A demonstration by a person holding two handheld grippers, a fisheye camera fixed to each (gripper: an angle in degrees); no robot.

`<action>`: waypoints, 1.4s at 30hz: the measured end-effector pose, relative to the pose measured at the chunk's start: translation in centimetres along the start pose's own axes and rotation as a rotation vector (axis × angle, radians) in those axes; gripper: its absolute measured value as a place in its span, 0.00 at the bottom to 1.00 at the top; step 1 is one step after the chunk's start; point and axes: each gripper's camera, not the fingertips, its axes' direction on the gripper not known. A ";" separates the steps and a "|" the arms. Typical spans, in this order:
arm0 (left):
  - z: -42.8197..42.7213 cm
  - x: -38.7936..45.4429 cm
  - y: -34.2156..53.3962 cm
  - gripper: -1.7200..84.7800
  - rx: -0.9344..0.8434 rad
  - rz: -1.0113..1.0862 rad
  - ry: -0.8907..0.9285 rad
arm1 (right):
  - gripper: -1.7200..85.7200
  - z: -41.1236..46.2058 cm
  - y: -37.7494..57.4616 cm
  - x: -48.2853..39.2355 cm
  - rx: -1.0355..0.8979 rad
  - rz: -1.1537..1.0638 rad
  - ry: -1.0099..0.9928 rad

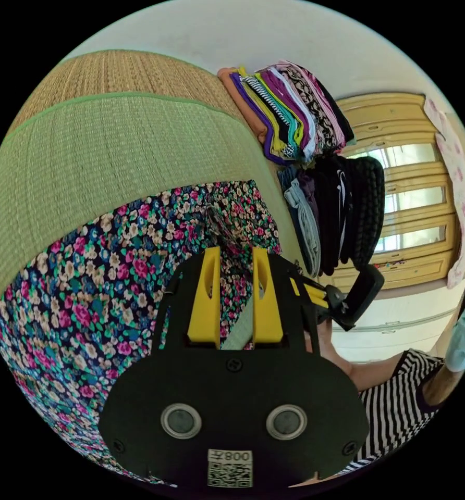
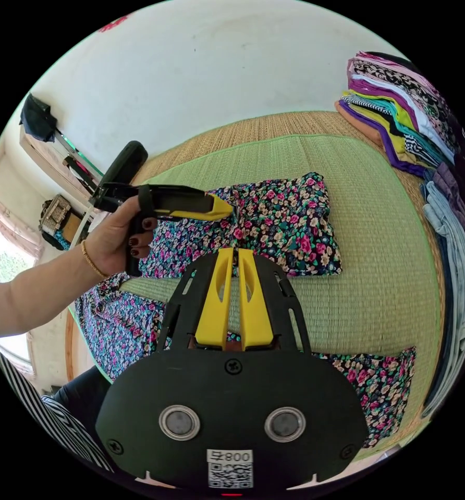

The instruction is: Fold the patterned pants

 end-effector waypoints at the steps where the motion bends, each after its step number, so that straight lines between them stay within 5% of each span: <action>1: 0.3 -0.2 -0.7 0.12 0.020 -0.023 0.029 | 0.04 -0.2 -0.1 -0.2 0.001 -0.003 -0.002; 10: 3.2 2.3 -5.7 0.04 0.071 -0.033 0.169 | 0.04 -4.8 -0.5 -0.6 0.063 -0.009 0.005; 20: 12.3 14.9 -18.7 0.09 -0.045 0.213 0.312 | 0.04 -16.1 -3.3 9.1 0.196 0.244 0.360; 27: 17.3 17.3 -18.3 0.10 -0.152 0.306 0.054 | 0.03 -15.7 -2.1 12.7 0.074 0.414 0.497; 31: 21.3 16.8 -17.0 0.07 -0.278 0.302 -0.111 | 0.02 -15.6 -1.9 11.9 0.101 0.400 0.392; 42: 25.7 22.2 -17.4 0.05 -0.273 0.385 -0.175 | 0.02 -11.2 -9.9 12.4 -0.086 0.239 0.434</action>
